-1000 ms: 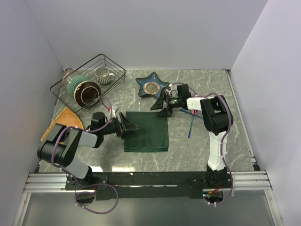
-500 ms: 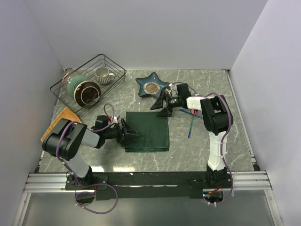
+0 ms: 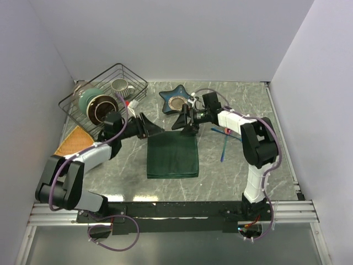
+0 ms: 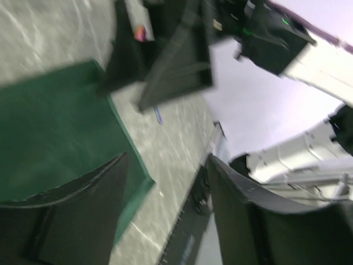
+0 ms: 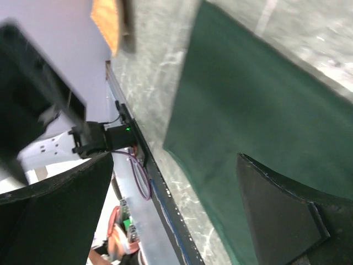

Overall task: Fold the napkin into a case and place the utensils inside
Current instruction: Smooth out the square-folded napkin at the center of the board.

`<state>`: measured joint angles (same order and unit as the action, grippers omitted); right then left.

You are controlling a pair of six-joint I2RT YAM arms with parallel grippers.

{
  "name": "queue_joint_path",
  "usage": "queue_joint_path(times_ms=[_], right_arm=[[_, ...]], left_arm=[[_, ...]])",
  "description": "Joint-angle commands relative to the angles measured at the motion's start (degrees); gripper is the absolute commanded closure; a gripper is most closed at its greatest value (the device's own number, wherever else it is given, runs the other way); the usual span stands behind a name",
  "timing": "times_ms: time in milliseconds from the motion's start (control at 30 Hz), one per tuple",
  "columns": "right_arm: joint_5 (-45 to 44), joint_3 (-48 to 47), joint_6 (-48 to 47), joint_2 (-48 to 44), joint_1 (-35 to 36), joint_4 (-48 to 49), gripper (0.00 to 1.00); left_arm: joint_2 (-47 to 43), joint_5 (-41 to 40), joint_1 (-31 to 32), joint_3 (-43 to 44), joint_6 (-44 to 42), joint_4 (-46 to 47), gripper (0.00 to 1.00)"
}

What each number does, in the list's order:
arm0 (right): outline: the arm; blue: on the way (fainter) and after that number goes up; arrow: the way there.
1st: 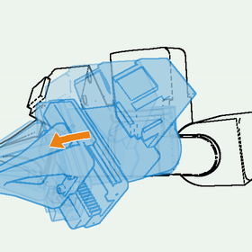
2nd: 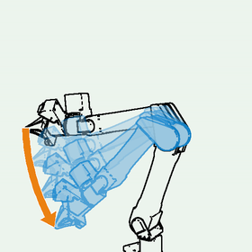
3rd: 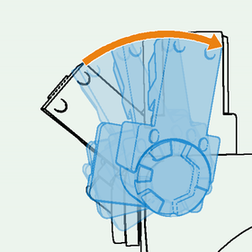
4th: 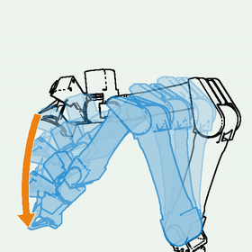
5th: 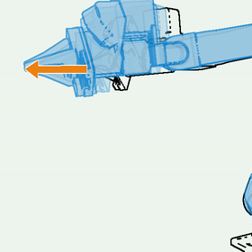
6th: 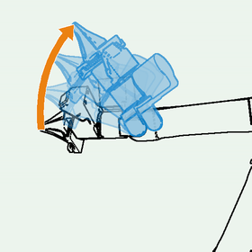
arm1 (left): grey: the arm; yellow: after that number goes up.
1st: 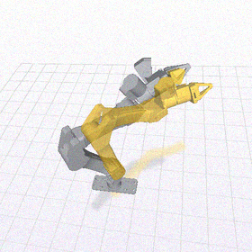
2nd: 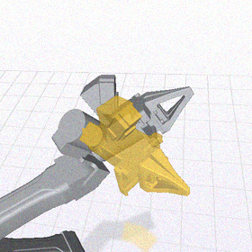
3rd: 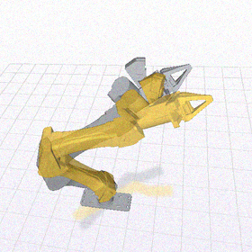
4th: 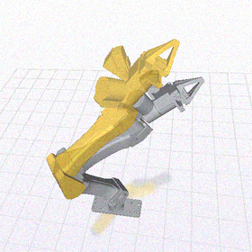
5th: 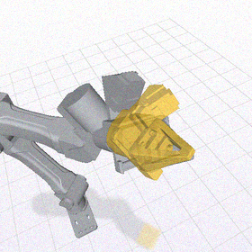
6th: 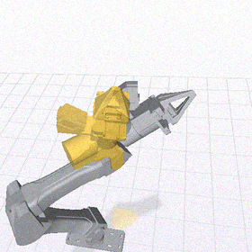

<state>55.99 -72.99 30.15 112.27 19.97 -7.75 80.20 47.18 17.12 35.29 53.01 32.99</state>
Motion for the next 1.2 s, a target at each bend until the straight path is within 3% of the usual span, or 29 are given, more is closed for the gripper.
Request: queue_joint_path(times_ms=[0,167,600,967,1167], right_arm=[[-1.1,-1.2,0.8,-4.3,-0.3,0.6,0.04],[-1.0,-2.1,5.5,0.8,-0.2,6.7,0.15],[-1.5,-2.6,11.4,10.3,-1.9,13.3,0.16],[-2.8,0.4,10.5,13.0,-6.6,10.8,0.16],[-0.7,1.2,11.1,7.4,-5.2,11.4,0.16]], left_arm=[[5.3,-0.9,-2.3,4.2,-4.2,-0.7,0.38],[16.9,-1.1,-2.3,8.4,2.5,10.1,0.45],[33.7,-8.2,-3.1,11.4,9.1,15.3,0.46],[35.9,-8.9,-4.8,6.6,9.9,13.4,0.47],[27.9,-4.5,-4.6,4.7,10.4,19.3,0.41]])
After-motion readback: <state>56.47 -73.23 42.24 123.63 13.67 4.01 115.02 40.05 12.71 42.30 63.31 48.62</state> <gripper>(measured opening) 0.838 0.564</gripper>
